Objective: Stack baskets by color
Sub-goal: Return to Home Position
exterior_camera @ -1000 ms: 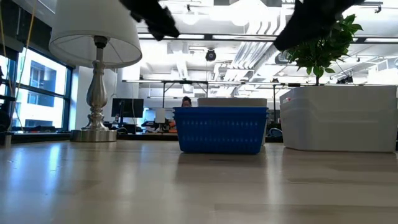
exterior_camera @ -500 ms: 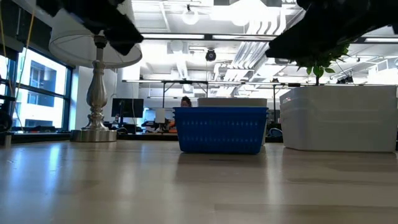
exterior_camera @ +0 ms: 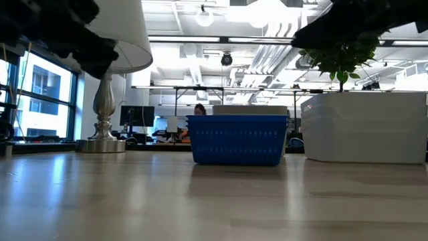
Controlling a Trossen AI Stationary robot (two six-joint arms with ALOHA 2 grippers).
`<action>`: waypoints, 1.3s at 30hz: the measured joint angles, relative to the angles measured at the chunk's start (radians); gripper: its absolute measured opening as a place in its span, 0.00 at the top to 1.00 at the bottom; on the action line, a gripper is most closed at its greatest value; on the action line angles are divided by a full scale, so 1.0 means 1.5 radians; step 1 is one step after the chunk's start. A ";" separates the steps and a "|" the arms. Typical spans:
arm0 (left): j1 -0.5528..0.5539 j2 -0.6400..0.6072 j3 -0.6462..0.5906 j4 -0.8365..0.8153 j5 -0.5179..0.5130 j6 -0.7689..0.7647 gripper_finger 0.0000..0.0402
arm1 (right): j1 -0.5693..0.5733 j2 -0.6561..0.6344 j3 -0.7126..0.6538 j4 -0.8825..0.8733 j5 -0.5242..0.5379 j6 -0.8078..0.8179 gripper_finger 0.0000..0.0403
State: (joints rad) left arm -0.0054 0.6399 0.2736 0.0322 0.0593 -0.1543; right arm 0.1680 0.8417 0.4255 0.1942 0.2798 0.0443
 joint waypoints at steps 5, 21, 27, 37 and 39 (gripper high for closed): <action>-0.017 -0.098 -0.052 0.004 0.000 0.011 0.68 | -0.020 -0.084 0.000 -0.050 0.000 0.000 0.67; -0.028 -0.340 -0.176 0.016 0.000 0.062 0.68 | -0.020 -0.200 -0.222 0.163 -0.003 0.047 0.67; -0.028 -0.349 -0.175 0.010 0.000 0.081 0.68 | -0.020 -0.313 -0.275 0.122 0.004 0.052 0.67; -0.027 -0.348 -0.175 0.005 0.000 0.133 0.68 | -0.020 -0.472 -0.272 -0.085 0.052 0.020 0.67; -0.027 -0.348 -0.175 0.006 0.000 0.132 0.68 | -0.021 -0.492 -0.271 -0.102 0.048 0.028 0.67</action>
State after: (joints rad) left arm -0.0463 0.1173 0.0109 0.0409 0.0592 0.0443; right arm 0.1371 0.1038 0.0189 0.0415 0.3516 0.0859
